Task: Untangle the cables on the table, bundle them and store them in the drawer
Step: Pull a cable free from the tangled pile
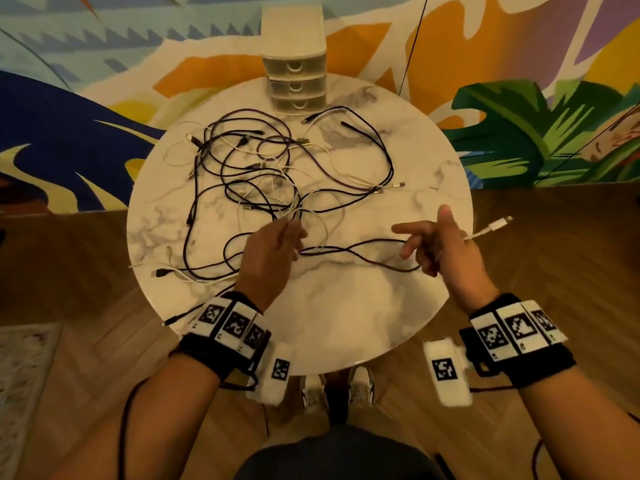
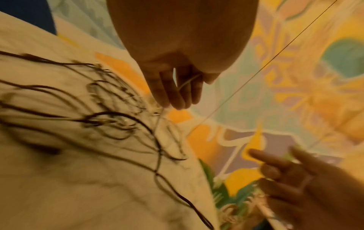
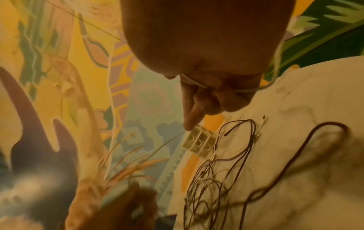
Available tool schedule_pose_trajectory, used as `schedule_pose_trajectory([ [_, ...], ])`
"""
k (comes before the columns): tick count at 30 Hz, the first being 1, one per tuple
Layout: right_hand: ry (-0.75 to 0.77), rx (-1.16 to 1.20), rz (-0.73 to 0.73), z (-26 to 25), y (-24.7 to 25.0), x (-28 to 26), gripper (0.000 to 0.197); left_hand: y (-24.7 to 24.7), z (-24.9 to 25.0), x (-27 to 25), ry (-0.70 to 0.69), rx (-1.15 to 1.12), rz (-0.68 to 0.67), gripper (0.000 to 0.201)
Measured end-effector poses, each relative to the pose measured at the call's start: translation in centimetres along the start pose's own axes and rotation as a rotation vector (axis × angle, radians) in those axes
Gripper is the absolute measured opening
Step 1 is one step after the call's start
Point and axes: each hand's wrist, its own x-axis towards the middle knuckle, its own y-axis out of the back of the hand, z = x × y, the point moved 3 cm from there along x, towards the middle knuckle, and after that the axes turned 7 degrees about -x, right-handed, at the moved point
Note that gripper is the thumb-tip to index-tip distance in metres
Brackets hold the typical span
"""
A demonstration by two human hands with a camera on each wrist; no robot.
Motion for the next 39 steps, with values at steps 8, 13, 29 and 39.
schedule_pose_trajectory([
  [8, 0.085, -0.2, -0.262, -1.4, -4.1, -0.9, 0.051, -6.2, 5.7, -5.6, -0.386, 0.516, -0.386, 0.029],
  [13, 0.052, -0.271, -0.434, -0.8, -3.9, -2.1, 0.045, -6.8, 2.9, -6.3, -0.261, 0.54, -0.512, 0.031],
  [29, 0.033, 0.088, 0.252, -1.3, 6.0, 1.4, 0.061, 2.2, -5.7, 1.3, 0.386, -0.152, 0.247, 0.038],
  [39, 0.065, -0.335, -0.327, 0.6, -5.5, -2.5, 0.053, -6.7, 5.1, -6.0, -0.302, 0.704, -0.273, 0.024],
])
